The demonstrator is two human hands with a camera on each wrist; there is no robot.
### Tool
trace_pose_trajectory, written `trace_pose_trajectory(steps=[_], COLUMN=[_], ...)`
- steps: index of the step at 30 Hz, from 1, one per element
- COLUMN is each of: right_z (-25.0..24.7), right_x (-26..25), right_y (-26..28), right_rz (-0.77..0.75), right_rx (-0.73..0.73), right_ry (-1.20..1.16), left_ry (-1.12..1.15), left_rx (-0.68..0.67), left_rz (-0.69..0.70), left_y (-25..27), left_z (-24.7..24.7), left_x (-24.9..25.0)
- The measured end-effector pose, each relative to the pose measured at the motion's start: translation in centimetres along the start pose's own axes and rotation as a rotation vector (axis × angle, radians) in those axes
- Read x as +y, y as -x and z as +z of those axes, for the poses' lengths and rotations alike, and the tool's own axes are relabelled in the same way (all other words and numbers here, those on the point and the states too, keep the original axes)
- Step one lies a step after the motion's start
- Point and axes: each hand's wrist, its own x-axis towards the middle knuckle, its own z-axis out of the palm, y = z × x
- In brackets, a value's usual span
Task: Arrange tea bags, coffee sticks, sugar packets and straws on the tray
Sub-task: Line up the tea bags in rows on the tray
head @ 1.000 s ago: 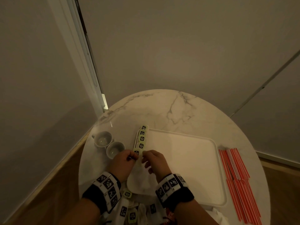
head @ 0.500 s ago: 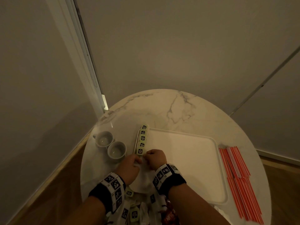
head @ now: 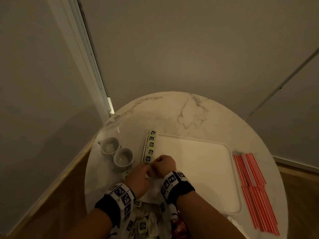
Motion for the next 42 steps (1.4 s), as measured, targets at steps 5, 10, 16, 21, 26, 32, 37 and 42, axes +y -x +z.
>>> trace_pose_trajectory(steps=[5, 10, 16, 21, 26, 32, 37, 42], right_z=[0.0, 0.1, 0.2, 0.2, -0.5, -2.8, -3.9, -4.1], right_x=[0.0, 0.0, -0.1, -0.4, -0.2, 1.5, 3.1, 4.6], right_y=[0.1, -0.1, -0.3, -0.3, 0.3, 3.6, 7.2, 9.6], right_rz=[-0.007, -0.009, -0.014, 0.002, -0.011, -0.096, -0.175, -0.210], right_rx=[0.017, 0.021, 0.033, 0.015, 0.005, -0.100, -0.162, -0.184], right_ry=[0.041, 0.066, 0.093, 0.132, 0.080, -0.118, -0.150, -0.119], left_ry=[-0.050, -0.087, -0.131, -0.108, 0.027, 0.103, -0.403, -0.674], left_rx=[-0.064, -0.078, -0.080, -0.040, 0.057, -0.032, -0.159, -0.152], left_rz=[0.023, -0.034, -0.042, -0.041, -0.052, 0.053, 0.138, 0.092], left_y=[0.1, 0.1, 0.3, 0.3, 0.9, 4.2, 8.0, 9.2], left_z=[0.2, 0.3, 0.2, 0.3, -0.4, -3.4, -1.6, 2.4], left_x=[0.1, 0.0, 0.4, 0.6, 0.4, 1.2, -0.6, -2.6])
